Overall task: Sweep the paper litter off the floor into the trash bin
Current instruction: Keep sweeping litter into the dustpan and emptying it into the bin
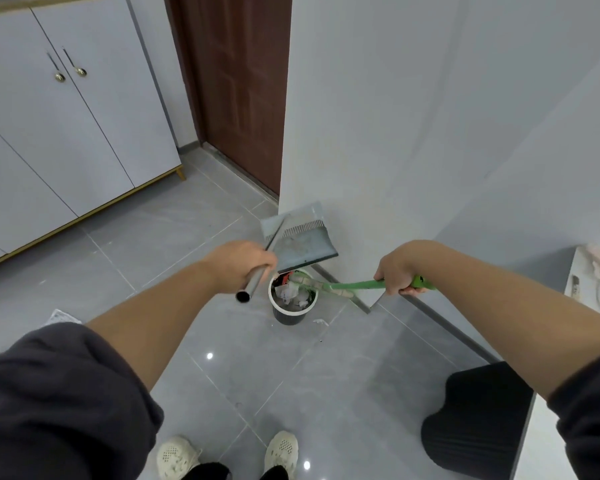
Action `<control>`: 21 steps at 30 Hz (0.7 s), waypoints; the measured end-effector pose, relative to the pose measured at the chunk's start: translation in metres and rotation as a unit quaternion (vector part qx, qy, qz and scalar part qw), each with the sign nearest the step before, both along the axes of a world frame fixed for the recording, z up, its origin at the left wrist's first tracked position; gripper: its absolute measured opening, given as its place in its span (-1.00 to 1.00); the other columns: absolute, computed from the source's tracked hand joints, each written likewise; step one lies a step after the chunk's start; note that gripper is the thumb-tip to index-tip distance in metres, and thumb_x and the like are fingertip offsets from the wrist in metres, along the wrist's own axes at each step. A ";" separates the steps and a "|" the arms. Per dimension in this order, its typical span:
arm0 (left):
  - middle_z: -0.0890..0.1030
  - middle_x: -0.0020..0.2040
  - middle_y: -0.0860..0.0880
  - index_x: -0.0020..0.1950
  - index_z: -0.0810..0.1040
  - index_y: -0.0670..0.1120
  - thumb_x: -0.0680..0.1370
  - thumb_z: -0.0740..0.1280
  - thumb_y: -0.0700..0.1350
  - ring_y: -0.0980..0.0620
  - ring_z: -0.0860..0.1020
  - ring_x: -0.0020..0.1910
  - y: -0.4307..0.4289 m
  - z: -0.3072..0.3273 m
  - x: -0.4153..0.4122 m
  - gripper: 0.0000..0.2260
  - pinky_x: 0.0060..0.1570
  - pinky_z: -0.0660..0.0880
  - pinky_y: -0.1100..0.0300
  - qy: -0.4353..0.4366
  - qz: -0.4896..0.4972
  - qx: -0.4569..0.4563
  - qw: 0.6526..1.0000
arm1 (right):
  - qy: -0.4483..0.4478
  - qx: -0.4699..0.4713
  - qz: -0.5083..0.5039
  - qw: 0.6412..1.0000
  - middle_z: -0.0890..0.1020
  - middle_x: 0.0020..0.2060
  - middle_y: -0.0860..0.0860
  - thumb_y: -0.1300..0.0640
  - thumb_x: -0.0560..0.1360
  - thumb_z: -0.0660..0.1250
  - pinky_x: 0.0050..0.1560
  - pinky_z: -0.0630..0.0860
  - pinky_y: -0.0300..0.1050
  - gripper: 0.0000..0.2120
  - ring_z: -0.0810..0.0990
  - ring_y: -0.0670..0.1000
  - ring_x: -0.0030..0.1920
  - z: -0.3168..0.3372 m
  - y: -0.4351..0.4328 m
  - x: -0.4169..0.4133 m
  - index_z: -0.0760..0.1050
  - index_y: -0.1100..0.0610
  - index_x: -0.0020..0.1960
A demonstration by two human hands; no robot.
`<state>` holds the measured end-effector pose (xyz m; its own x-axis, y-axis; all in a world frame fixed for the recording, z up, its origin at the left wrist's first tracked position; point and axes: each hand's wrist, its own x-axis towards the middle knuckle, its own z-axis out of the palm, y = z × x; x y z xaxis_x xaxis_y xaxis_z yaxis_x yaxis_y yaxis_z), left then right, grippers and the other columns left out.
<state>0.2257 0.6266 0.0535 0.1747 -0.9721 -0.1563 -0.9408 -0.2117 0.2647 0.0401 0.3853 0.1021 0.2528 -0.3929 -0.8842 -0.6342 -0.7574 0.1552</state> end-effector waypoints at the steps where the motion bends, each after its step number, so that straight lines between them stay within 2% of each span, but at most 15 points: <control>1: 0.58 -0.13 -0.01 0.02 0.58 0.03 0.53 0.30 -0.23 -0.03 0.53 -0.15 0.001 0.001 0.008 -0.82 -0.12 0.52 0.06 0.010 0.023 -0.017 1.000 | -0.009 -0.019 0.024 0.999 0.40 -0.41 0.06 0.26 0.56 0.14 -0.49 0.29 -0.22 -0.79 0.34 -0.03 -0.55 -0.001 0.001 0.000 0.35 0.19 0.19; 3: 0.60 -0.17 0.01 -0.03 0.56 0.06 0.51 0.31 -0.23 -0.01 0.53 -0.20 0.005 0.006 0.021 -0.82 -0.15 0.55 0.01 0.028 0.059 -0.060 0.996 | -0.026 -0.055 0.059 0.996 0.45 -0.40 0.06 0.27 0.55 0.13 -0.47 0.32 -0.20 -0.78 0.37 -0.02 -0.51 -0.001 0.003 0.003 0.38 0.25 0.17; 6: 0.65 -0.18 -0.07 -0.04 0.60 -0.06 0.56 0.27 -0.16 -0.11 0.56 -0.23 0.012 0.013 0.038 -0.89 -0.18 0.55 0.00 0.076 0.164 -0.118 0.976 | -0.041 -0.059 0.073 0.995 0.44 -0.40 0.05 0.29 0.54 0.10 -0.50 0.31 -0.22 -0.70 0.36 -0.02 -0.50 -0.006 -0.006 0.011 0.46 0.27 0.21; 9: 0.64 -0.20 -0.10 -0.12 0.58 -0.06 0.54 0.19 -0.07 -0.17 0.59 -0.18 0.017 0.012 0.057 -0.82 -0.10 0.58 -0.07 0.113 0.297 -0.155 0.935 | -0.071 -0.033 0.005 0.997 0.40 -0.44 0.06 0.30 0.53 0.12 -0.53 0.31 -0.25 -0.85 0.35 -0.02 -0.55 -0.017 -0.017 0.021 0.41 0.22 0.06; 11: 0.61 -0.20 -0.21 -0.12 0.54 -0.15 0.54 0.17 -0.08 -0.17 0.55 -0.26 0.020 0.004 0.072 -0.80 -0.17 0.54 -0.04 0.128 0.380 -0.145 0.905 | -0.124 -0.026 -0.027 0.992 0.45 -0.41 0.04 0.28 0.52 0.22 -0.47 0.39 -0.20 -0.89 0.41 -0.02 -0.50 -0.024 -0.020 0.029 0.41 0.16 0.03; 12: 0.60 -0.20 -0.25 -0.13 0.52 -0.19 0.53 0.17 -0.06 -0.12 0.50 -0.32 0.022 -0.001 0.080 -0.77 -0.25 0.49 0.01 0.145 0.419 -0.143 0.885 | -0.137 -0.019 -0.042 0.990 0.47 -0.39 0.03 0.26 0.52 0.24 -0.44 0.41 -0.18 -0.88 0.43 -0.02 -0.48 -0.027 -0.023 0.035 0.44 0.18 0.05; 14: 0.61 -0.21 -0.26 -0.16 0.50 -0.21 0.48 0.15 0.02 -0.08 0.46 -0.37 0.026 -0.012 0.093 -0.69 -0.33 0.45 0.06 0.172 0.480 -0.148 0.848 | -0.114 -0.007 -0.053 0.992 0.49 -0.42 0.03 0.20 0.54 0.18 -0.37 0.42 -0.20 -0.71 0.43 -0.05 -0.53 -0.030 -0.023 0.048 0.51 0.31 0.17; 15: 0.62 -0.24 -0.26 -0.18 0.51 -0.21 0.47 0.14 0.03 -0.09 0.48 -0.38 0.027 -0.016 0.099 -0.68 -0.34 0.45 0.08 0.177 0.499 -0.147 0.835 | -0.105 -0.005 -0.062 0.992 0.49 -0.43 0.03 0.19 0.55 0.14 -0.36 0.41 -0.21 -0.64 0.42 -0.07 -0.57 -0.032 -0.024 0.055 0.49 0.36 0.24; 17: 0.59 -0.32 -0.20 -0.23 0.51 -0.22 0.50 0.15 -0.01 -0.15 0.52 -0.36 0.026 -0.024 0.106 -0.69 -0.36 0.43 0.12 0.176 0.520 -0.139 0.824 | -0.096 0.010 -0.059 0.994 0.47 -0.45 0.05 0.20 0.55 0.11 -0.38 0.38 -0.22 -0.61 0.40 -0.07 -0.60 -0.039 -0.027 0.070 0.46 0.38 0.28; 19: 0.56 -0.37 -0.14 -0.26 0.50 -0.23 0.52 0.15 -0.05 -0.19 0.52 -0.35 0.021 -0.035 0.121 -0.70 -0.34 0.43 0.12 0.193 0.536 -0.139 0.810 | -0.077 0.020 -0.070 0.994 0.43 -0.41 0.07 0.25 0.55 0.11 -0.40 0.33 -0.21 -0.63 0.38 -0.04 -0.55 -0.051 -0.033 0.093 0.43 0.33 0.31; 21: 0.60 -0.32 -0.17 -0.24 0.52 -0.23 0.54 0.15 -0.04 -0.20 0.56 -0.32 0.015 -0.048 0.136 -0.68 -0.27 0.52 0.05 0.206 0.542 -0.126 0.805 | -0.069 0.020 -0.126 0.989 0.38 -0.34 0.10 0.31 0.54 0.09 -0.42 0.26 -0.20 -0.64 0.34 -0.02 -0.48 -0.065 -0.039 0.113 0.39 0.25 0.31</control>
<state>0.3618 0.6414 0.0057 0.9257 -0.2927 -0.2395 -0.0608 -0.7403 0.6696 0.1534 0.3467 0.0375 0.2712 -0.4247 -0.8638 -0.8172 -0.5758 0.0265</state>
